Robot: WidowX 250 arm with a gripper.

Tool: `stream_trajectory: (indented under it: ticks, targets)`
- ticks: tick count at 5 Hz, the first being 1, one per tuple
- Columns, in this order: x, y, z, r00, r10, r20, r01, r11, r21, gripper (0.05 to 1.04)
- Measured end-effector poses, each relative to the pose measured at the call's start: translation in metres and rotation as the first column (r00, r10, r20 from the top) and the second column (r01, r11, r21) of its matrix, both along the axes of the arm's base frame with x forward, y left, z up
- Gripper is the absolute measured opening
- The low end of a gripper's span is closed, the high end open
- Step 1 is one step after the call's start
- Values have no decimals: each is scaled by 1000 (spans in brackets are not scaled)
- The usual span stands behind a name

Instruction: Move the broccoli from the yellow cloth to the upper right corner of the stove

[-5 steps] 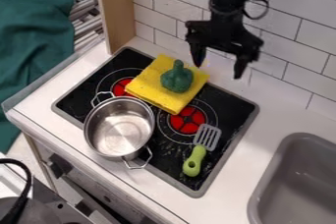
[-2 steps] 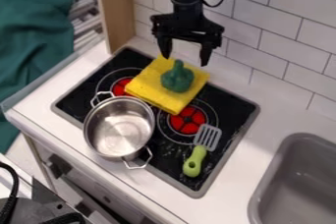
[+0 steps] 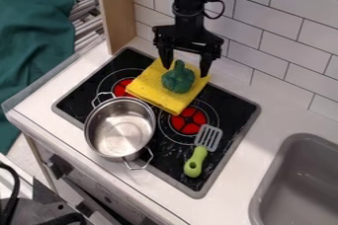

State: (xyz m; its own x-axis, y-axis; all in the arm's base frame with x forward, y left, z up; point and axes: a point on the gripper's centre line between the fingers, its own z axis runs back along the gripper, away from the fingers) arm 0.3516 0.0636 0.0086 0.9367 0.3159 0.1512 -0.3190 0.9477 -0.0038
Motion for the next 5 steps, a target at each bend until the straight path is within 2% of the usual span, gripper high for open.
stream_trajectory:
  ticks: [1,2,3,4,5]
  targets:
    - [-4,9,-6,1000,16,-17,-16,1000,-3,972]
    - [-3,14,-7,1000,25,-8,-25,1000,-9,866]
    - [-6,14,-20,999,21,-34,-22,1000,-22,744]
    - [-1,14,-20,1000,18,-24,-19,1000,-25,474]
    - [3,14,-17,1000,25,-11,-26,999,-24,322]
